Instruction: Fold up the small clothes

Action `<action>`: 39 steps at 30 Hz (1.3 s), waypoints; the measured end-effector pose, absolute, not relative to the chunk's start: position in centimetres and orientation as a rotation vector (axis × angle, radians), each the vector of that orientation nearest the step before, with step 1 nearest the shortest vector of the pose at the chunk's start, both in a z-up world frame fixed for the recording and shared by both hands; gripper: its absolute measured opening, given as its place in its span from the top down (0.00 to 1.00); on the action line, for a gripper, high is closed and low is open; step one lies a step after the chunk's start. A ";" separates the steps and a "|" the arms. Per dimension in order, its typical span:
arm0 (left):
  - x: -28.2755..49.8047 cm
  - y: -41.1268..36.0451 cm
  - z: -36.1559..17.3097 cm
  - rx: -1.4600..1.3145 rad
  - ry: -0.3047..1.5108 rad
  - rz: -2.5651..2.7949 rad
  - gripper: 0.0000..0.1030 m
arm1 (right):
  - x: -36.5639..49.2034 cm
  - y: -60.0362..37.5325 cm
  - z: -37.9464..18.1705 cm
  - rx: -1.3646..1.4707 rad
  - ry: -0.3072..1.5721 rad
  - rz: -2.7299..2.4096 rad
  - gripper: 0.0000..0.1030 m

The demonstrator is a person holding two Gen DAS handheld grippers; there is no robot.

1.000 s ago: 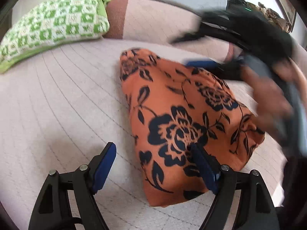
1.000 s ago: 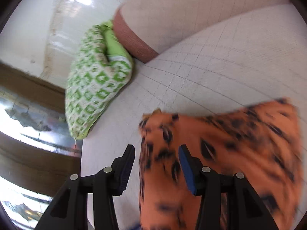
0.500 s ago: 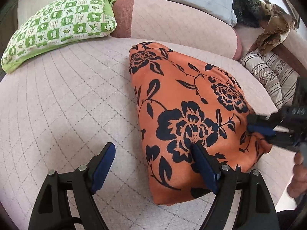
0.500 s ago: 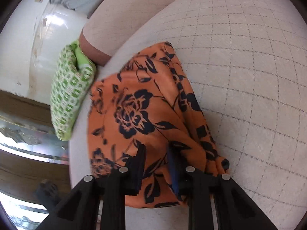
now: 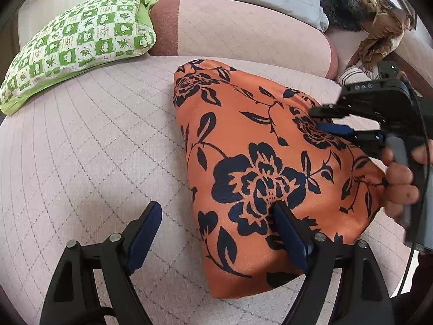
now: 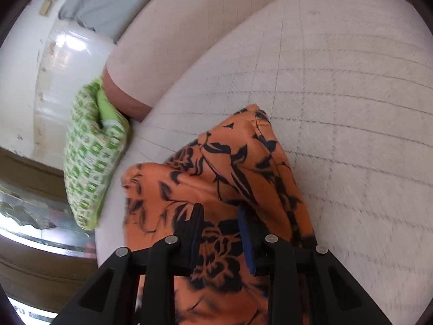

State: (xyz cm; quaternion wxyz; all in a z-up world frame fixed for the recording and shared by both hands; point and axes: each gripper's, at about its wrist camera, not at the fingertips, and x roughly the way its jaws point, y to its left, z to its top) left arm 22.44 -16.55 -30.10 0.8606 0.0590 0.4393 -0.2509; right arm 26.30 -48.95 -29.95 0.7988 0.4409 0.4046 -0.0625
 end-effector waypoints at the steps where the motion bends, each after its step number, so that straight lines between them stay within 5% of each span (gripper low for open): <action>1: 22.5 -16.6 -30.1 0.128 0.920 -0.522 0.17 | 26.5 -49.1 -30.0 0.951 0.861 -0.133 0.71; 12: 22.1 -16.6 -30.1 0.118 0.922 -0.503 0.16 | 22.0 -46.5 -26.1 0.908 0.841 -0.047 0.68; 21: 22.3 -16.7 -30.1 0.103 0.938 -0.506 0.16 | 22.1 -44.6 -28.4 0.813 0.968 -0.084 0.62; 30: 23.3 -15.2 -26.6 -0.022 0.833 -0.534 0.16 | 20.2 -47.2 -25.9 0.879 0.810 -0.028 0.50; 39: 26.3 -14.7 -30.2 -0.110 0.948 -0.401 0.09 | 20.9 -48.2 -28.3 0.906 0.899 -0.035 0.48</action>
